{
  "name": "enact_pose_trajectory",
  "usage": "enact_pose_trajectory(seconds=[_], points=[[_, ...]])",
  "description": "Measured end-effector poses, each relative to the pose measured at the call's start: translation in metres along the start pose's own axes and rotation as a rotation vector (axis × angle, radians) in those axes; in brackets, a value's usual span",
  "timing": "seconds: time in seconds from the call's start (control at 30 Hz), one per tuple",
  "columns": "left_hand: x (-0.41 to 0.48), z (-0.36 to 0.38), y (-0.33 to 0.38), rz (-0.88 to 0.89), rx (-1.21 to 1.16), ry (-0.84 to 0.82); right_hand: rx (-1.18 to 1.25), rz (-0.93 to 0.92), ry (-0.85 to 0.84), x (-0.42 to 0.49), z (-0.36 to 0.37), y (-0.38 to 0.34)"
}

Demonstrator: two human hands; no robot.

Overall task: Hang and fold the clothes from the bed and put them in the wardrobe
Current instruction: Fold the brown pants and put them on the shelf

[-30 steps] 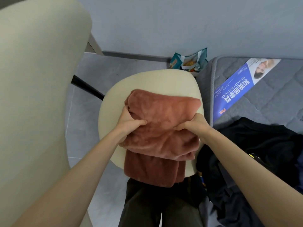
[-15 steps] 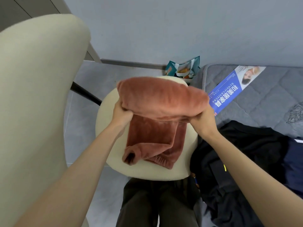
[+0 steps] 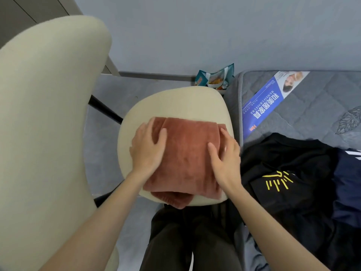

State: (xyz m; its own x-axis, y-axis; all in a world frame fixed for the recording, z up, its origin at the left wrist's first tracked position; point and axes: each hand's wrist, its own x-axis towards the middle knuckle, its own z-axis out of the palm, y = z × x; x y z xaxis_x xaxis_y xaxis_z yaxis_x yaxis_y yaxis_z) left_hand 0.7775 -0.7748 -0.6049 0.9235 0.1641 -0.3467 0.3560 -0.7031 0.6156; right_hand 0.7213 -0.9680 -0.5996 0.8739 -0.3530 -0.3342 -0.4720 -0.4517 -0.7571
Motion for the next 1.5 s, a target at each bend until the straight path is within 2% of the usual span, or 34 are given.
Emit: enact_pose_trajectory(seconds=[0.07,0.13,0.2,0.3,0.43,0.53,0.73,0.9,1.07,1.2,1.3,1.5], points=[[-0.004,0.023,0.004,-0.051,-0.012,-0.144,0.016,0.063,-0.069,-0.003,0.019,-0.003],[-0.008,0.042,-0.006,-0.207,-0.163,-0.219,0.024,0.17,-0.082,-0.004,0.033,0.004],[-0.01,0.055,-0.024,-0.314,-0.205,-0.194,0.011,0.311,-0.061,-0.005,0.042,0.018],[-0.009,0.066,-0.046,-0.357,-0.033,-0.13,-0.141,0.383,0.007,-0.006,0.053,0.04],[-0.012,0.077,-0.054,-0.266,-0.13,0.051,-0.114,0.312,0.086,-0.008,0.065,0.054],[-0.011,0.078,-0.054,-0.346,-0.236,0.01,-0.067,0.298,0.078,-0.003,0.067,0.059],[0.001,0.071,-0.054,-0.449,-0.297,-0.129,-0.039,0.228,0.029,0.012,0.056,0.069],[-0.012,0.077,-0.05,-0.429,-0.392,-0.067,0.03,0.211,-0.038,0.013,0.046,0.074],[-0.081,0.092,-0.071,-0.461,-0.598,-0.008,0.051,0.124,-0.176,-0.026,0.023,0.091],[-0.159,0.105,-0.099,-0.442,-0.759,0.113,0.074,-0.018,-0.277,-0.077,0.013,0.113],[-0.21,0.107,-0.115,-0.417,-0.811,0.157,0.061,-0.11,-0.334,-0.116,0.006,0.121],[-0.298,0.084,-0.13,-0.488,-0.889,0.231,0.04,-0.193,-0.382,-0.19,-0.012,0.119]])
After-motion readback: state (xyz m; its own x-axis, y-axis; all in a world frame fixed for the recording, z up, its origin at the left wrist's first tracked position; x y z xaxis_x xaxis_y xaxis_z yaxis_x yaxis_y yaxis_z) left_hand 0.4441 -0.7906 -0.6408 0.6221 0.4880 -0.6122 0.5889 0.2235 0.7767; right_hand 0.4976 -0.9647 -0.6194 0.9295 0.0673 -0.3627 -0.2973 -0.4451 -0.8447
